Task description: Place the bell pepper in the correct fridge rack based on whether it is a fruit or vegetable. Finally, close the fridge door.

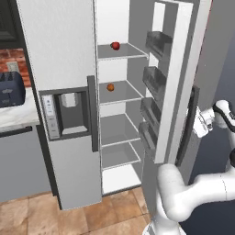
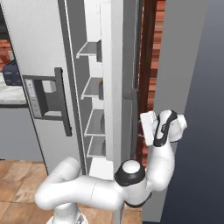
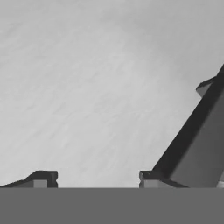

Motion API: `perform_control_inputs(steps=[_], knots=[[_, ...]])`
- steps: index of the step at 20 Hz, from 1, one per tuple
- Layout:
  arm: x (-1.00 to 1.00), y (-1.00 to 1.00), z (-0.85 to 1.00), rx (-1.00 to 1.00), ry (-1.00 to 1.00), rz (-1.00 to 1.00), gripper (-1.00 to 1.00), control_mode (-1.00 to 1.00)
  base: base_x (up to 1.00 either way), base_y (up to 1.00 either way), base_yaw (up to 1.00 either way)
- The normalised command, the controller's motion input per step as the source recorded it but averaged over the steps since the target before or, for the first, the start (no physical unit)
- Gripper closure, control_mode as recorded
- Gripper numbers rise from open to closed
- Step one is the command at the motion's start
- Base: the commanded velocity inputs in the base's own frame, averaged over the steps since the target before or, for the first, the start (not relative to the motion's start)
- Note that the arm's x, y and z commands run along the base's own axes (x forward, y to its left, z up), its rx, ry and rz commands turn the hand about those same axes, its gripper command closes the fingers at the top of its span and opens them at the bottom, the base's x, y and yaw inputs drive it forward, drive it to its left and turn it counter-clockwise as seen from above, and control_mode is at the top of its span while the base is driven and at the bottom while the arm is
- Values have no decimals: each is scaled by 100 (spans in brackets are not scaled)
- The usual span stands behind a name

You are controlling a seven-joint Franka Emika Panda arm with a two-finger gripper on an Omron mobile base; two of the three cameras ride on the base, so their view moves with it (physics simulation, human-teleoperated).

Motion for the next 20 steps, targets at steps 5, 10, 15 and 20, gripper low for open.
perform_control_inputs(steps=[5,10,15,20], knots=[[-15,100,-57,0,0,23,-100,-100,0,0,0],[7,100,-15,0,-9,9,-100,-100,0,0,0],[24,91,6,0,-29,-1,-100,-100,0,0,0],[43,85,12,0,-29,-11,-100,-100,0,0,0]])
